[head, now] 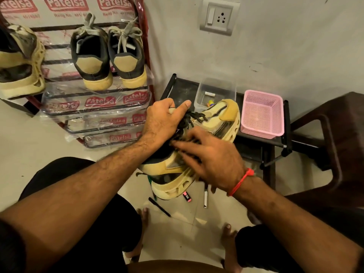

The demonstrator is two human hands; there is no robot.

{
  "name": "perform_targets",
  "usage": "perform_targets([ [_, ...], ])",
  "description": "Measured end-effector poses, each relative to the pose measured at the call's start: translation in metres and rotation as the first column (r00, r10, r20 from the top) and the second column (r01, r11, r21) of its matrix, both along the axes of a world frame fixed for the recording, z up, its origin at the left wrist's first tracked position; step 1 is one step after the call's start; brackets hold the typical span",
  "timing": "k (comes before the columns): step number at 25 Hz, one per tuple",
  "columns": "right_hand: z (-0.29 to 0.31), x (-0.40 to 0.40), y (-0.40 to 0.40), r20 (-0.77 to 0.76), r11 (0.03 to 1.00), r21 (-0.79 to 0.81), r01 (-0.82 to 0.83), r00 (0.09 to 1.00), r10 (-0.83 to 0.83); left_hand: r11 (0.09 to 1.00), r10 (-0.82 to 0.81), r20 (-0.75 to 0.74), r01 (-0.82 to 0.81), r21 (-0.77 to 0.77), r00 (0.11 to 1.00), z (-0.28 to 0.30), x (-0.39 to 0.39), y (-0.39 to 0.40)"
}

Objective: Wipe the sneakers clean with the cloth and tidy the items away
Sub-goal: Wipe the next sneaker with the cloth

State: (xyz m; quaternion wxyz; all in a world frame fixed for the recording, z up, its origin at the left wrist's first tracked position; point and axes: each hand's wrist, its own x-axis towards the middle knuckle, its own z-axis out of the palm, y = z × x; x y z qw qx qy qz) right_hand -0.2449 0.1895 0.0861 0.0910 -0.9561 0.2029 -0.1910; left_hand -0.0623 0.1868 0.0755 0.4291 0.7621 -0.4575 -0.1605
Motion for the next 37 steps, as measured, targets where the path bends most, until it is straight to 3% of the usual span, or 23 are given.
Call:
perform_targets([
  [5, 0.005, -0.016, -0.045, 0.073, 0.919, 0.028, 0.392, 0.916, -0.393, 0.999, 0.035, -0.047, -0.036, -0.032, 0.998, 0.004, 0.005, 0.000],
  [6, 0.004, -0.013, -0.038, 0.067, 0.934, 0.023, 0.356, 0.932, -0.356, 0.998, 0.050, -0.052, -0.052, -0.034, 0.997, 0.004, 0.007, -0.001],
  [8, 0.001, -0.005, -0.009, 0.020, 0.996, -0.016, 0.084, 0.996, -0.084, 0.997, 0.071, -0.059, -0.073, -0.036, 0.996, 0.003, 0.011, -0.001],
  [10, -0.001, -0.005, 0.000, -0.065, 0.990, -0.054, -0.132, 0.990, 0.128, 0.996, 0.075, -0.080, -0.079, -0.041, 0.994, 0.002, 0.016, -0.001],
  [11, 0.002, -0.007, -0.009, -0.072, 0.993, -0.060, -0.104, 0.992, 0.099, 0.996, 0.078, -0.094, -0.082, -0.035, 0.992, 0.002, 0.017, -0.001],
  [14, 0.016, -0.014, -0.038, 0.060, 0.979, -0.021, 0.202, 0.978, -0.200, 0.994, 0.105, -0.156, -0.109, -0.017, 0.982, 0.000, 0.019, -0.004],
  [15, 0.014, -0.014, -0.033, 0.060, 0.986, -0.018, 0.165, 0.985, -0.164, 0.992, 0.118, -0.173, -0.122, -0.015, 0.978, -0.001, 0.018, -0.005],
  [18, 0.000, -0.001, 0.021, -0.063, 0.974, -0.052, -0.219, 0.974, 0.216, 0.990, 0.137, -0.191, -0.140, -0.003, 0.972, -0.003, 0.017, -0.007],
  [20, -0.003, -0.001, 0.024, -0.125, 0.957, -0.086, -0.276, 0.956, 0.264, 0.992, 0.122, -0.234, -0.129, -0.012, 0.964, -0.003, 0.020, -0.008],
  [23, 0.016, -0.010, -0.024, 0.020, 0.995, -0.076, 0.059, 0.998, -0.057, 0.985, 0.159, -0.289, -0.173, -0.025, 0.944, -0.002, 0.029, -0.008],
  [25, 0.016, -0.012, -0.030, 0.054, 0.987, -0.066, 0.145, 0.989, -0.141, 0.982, 0.181, -0.289, -0.191, -0.007, 0.940, -0.003, 0.029, -0.008],
  [29, -0.006, 0.003, 0.021, -0.098, 0.962, -0.107, -0.250, 0.966, 0.240, 0.984, 0.177, -0.285, -0.178, 0.025, 0.942, -0.003, 0.021, -0.004],
  [33, 0.015, -0.006, -0.011, -0.053, 0.995, -0.070, -0.076, 0.996, 0.073, 0.974, 0.223, -0.384, -0.215, 0.065, 0.896, 0.002, 0.027, -0.004],
  [37, -0.005, 0.000, 0.028, -0.165, 0.941, -0.130, -0.312, 0.943, 0.290, 0.970, 0.242, -0.421, -0.235, 0.070, 0.874, -0.002, 0.029, -0.005],
])
